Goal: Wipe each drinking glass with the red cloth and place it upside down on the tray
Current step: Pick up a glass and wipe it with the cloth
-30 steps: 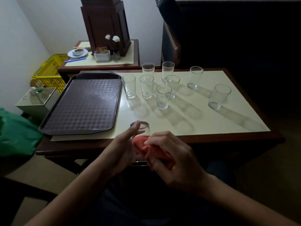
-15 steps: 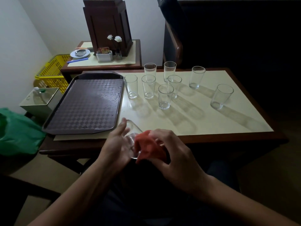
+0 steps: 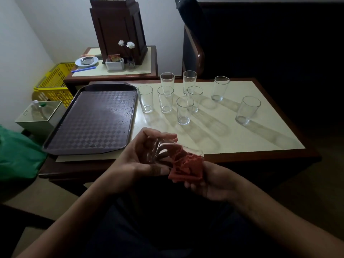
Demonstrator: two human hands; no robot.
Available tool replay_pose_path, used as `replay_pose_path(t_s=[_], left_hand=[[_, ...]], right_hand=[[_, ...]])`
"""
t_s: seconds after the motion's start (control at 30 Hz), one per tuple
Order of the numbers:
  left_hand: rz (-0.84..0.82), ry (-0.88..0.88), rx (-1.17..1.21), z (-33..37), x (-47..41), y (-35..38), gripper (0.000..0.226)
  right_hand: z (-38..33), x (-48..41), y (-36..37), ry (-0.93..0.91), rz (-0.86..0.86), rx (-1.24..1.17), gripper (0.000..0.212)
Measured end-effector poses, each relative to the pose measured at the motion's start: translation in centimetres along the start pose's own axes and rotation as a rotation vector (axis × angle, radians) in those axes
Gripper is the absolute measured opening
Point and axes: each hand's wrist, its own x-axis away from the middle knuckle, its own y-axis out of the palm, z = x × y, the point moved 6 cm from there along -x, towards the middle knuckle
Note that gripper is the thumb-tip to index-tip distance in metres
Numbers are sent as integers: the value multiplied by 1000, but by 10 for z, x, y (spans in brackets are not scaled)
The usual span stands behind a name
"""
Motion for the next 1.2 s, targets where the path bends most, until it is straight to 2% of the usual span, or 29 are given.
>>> replay_pose_path(t_s=[0.07, 0.1, 0.2, 0.27, 0.33, 0.4, 0.47, 0.53, 0.6, 0.63, 0.73, 0.77, 0.83, 1.0, 1.2], left_hand=[[13, -5, -93, 3, 0, -5, 65], [31, -16, -125, 3, 1, -7, 64], [82, -74, -165, -8, 2, -7, 56], [134, -138, -165, -17, 0, -6, 45], [168, -254, -114, -24, -4, -2, 44], [161, -454, -108, -30, -5, 2, 52], [120, -606, -114, -34, 0, 6, 53], [141, -564, -38, -36, 1, 4, 49], [208, -407, 62, -35, -2, -3, 45], [218, -334, 76, -33, -3, -6, 44], [193, -186, -20, -23, -3, -13, 51], [196, -149, -61, -18, -3, -15, 52], [215, -93, -114, -10, -3, -17, 57], [307, -24, -242, 7, -8, -27, 59], [503, 23, -627, 34, -34, -102, 66]], right_hand=[[3, -1, 1, 9, -22, -22, 37], [-2, -4, -2, -69, 13, 25, 35], [-30, -5, -15, -509, 186, 310, 15], [-46, 7, -21, -791, 310, 610, 26], [-57, 23, -18, -1047, 406, 921, 31], [-59, 37, -5, -1312, 380, 1205, 35], [-53, 39, 2, -1452, 289, 1370, 40], [-53, 33, -6, -1367, 312, 1295, 44], [-55, 22, -20, -1111, 387, 1068, 39], [-53, 14, -25, -958, 372, 927, 34], [-36, -6, -26, -521, 160, 343, 24], [-31, -9, -22, -412, 119, 212, 20], [-25, -8, -19, -283, 77, 111, 23], [-32, -12, -25, -301, 77, 102, 27], [-55, -21, -55, -421, 333, 157, 20]])
